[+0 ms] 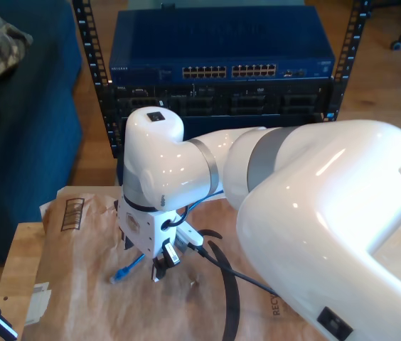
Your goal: Grab the cable and plug it in
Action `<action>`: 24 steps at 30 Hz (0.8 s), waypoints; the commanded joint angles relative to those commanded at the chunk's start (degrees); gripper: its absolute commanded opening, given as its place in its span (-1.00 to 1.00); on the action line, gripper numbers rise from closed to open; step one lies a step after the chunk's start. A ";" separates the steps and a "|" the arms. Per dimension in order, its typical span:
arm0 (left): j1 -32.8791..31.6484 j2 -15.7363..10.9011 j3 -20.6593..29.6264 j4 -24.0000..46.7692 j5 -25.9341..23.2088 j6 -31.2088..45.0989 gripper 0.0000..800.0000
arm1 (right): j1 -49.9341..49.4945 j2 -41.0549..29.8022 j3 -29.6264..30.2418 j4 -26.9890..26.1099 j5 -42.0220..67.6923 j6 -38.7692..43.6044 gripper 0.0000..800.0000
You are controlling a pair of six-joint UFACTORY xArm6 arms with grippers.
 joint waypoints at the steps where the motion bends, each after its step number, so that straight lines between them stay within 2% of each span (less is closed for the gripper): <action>1: -0.09 0.00 0.00 0.00 0.00 -0.09 1.00 | 0.09 0.09 0.00 -0.09 -0.26 0.18 0.95; 4: -0.09 0.53 0.18 -0.35 -0.44 -0.53 1.00 | 1.05 0.18 0.09 -1.05 -0.35 2.81 0.95; 10: -0.09 0.97 0.26 -0.44 -0.53 -0.62 1.00 | 3.16 0.18 1.41 -9.76 -3.87 9.93 0.95; 18: -0.09 1.41 0.26 -0.44 -0.53 -0.53 1.00 | 3.34 0.44 1.67 -10.11 -4.04 14.42 0.93; 24: -0.09 1.67 0.26 -0.44 -1.14 -0.53 1.00 | 4.22 0.44 2.29 -9.93 -5.63 14.51 0.71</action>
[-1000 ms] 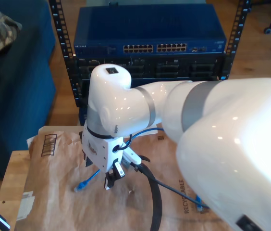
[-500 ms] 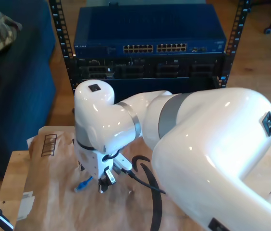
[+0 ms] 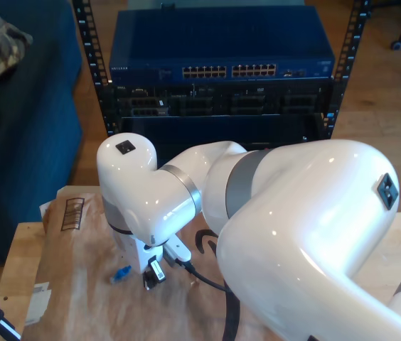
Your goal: Grab the cable and plug it in
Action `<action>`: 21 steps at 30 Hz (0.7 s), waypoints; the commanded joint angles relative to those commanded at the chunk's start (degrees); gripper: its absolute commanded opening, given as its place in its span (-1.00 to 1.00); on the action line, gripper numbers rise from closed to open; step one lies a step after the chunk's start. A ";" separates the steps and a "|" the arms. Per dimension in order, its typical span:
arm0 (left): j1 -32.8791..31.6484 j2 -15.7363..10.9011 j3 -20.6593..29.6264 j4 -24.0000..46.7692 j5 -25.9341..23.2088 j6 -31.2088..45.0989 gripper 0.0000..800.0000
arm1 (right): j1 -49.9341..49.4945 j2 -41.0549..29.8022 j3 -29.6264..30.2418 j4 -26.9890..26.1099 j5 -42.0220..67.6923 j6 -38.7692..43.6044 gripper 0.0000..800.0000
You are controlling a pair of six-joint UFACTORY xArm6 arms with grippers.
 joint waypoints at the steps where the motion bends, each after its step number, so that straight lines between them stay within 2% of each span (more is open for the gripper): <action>1: 0.00 0.00 0.00 0.00 0.00 0.00 1.00 | 0.18 0.00 0.62 0.00 -0.44 0.00 0.64; 6: 0.00 0.00 0.00 0.00 0.00 0.00 1.00 | 0.26 0.00 0.79 0.00 -1.76 0.00 0.48; 12: 0.00 0.00 0.00 0.00 0.00 0.00 1.00 | 0.26 0.00 0.88 -0.09 -3.34 0.00 0.16; 16: 0.00 0.00 0.00 0.00 0.00 0.00 1.00 | 0.18 0.00 1.23 -0.09 -3.78 0.00 0.07; 21: 0.00 0.00 0.00 0.00 0.00 0.00 1.00 | 0.18 -0.26 2.02 -0.18 -5.36 1.93 -0.17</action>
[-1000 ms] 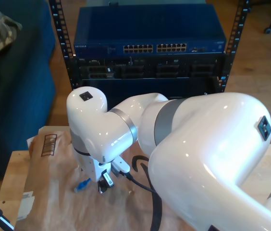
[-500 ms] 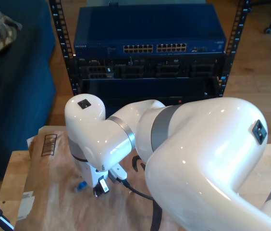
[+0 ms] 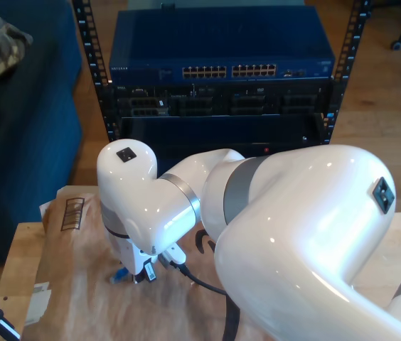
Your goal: Grab the cable and plug it in
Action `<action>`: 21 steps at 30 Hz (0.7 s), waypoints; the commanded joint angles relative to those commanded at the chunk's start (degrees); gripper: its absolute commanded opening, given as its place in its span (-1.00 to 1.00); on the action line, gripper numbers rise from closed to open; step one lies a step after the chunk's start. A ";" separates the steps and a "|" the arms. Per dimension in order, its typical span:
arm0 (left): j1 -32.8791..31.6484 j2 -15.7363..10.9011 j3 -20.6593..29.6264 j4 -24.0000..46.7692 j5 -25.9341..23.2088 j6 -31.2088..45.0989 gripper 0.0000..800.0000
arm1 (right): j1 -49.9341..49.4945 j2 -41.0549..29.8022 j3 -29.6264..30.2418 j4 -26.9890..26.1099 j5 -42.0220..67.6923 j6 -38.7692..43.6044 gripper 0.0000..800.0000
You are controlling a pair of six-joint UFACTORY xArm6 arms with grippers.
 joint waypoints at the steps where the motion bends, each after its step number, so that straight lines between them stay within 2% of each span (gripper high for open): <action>1: 0.09 0.00 0.00 0.00 0.00 0.00 1.00 | 0.00 -0.09 0.18 0.00 -0.53 0.00 -0.19; 7: 0.00 0.00 0.00 0.00 0.00 0.00 1.00 | 0.00 -0.18 0.26 -0.09 -0.62 0.09 -0.36; 15: 0.09 0.00 0.00 0.09 0.00 0.00 1.00 | 0.00 -0.26 1.41 -0.09 -1.93 0.18 -0.81; 21: 0.09 0.00 -0.09 0.09 0.00 0.00 1.00 | -0.09 -0.70 1.49 -0.18 -1.93 1.32 -0.93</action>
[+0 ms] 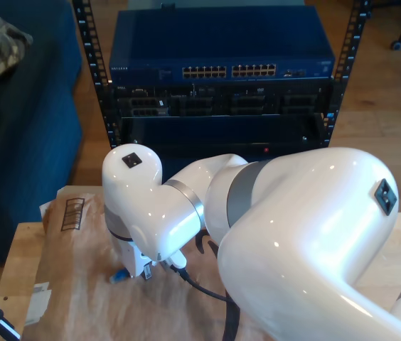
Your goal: Grab the cable and plug it in
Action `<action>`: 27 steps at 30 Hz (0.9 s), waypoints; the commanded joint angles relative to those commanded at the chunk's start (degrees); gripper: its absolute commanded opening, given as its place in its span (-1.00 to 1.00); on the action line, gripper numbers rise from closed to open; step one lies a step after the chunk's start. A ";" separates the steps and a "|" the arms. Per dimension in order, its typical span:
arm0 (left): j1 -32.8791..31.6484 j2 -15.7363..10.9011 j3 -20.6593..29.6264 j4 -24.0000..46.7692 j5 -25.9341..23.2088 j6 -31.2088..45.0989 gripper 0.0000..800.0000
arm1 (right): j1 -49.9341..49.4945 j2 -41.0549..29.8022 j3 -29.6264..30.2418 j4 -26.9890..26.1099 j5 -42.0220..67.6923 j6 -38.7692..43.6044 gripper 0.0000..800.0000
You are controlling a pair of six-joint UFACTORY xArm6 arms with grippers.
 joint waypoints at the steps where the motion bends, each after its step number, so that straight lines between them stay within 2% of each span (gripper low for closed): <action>1: -0.09 0.00 0.00 -0.09 0.00 0.00 1.00 | -0.09 -0.18 0.00 0.09 0.00 0.00 -0.93; 17: -0.70 -0.09 -0.44 -0.88 0.18 -0.53 1.00 | -6.51 -5.89 2.37 0.53 0.44 0.26 -0.99; 27: -12.31 -0.18 -1.76 -0.97 0.00 -9.23 1.00 | -10.99 -11.96 7.74 0.53 0.62 0.26 -0.99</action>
